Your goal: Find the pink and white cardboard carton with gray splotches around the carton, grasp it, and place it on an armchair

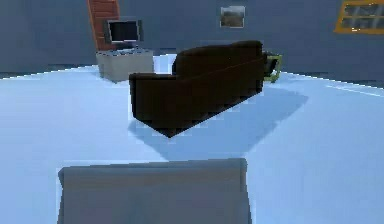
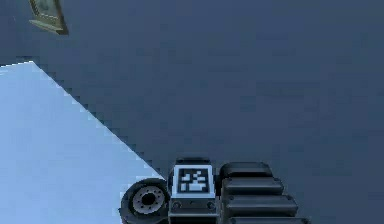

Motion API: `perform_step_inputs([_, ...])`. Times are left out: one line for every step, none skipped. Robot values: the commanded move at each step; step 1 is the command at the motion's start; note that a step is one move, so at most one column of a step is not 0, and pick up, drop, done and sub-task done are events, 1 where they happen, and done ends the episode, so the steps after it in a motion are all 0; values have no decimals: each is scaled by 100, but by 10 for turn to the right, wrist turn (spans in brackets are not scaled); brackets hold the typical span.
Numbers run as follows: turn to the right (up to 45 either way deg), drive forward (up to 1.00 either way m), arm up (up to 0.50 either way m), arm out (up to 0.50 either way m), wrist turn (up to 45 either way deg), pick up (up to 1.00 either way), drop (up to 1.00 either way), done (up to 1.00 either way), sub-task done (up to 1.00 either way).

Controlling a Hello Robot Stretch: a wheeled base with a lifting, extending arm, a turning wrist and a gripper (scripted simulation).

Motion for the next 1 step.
perform_step_inputs([-450,0,0,0,0,0,0,0,0])
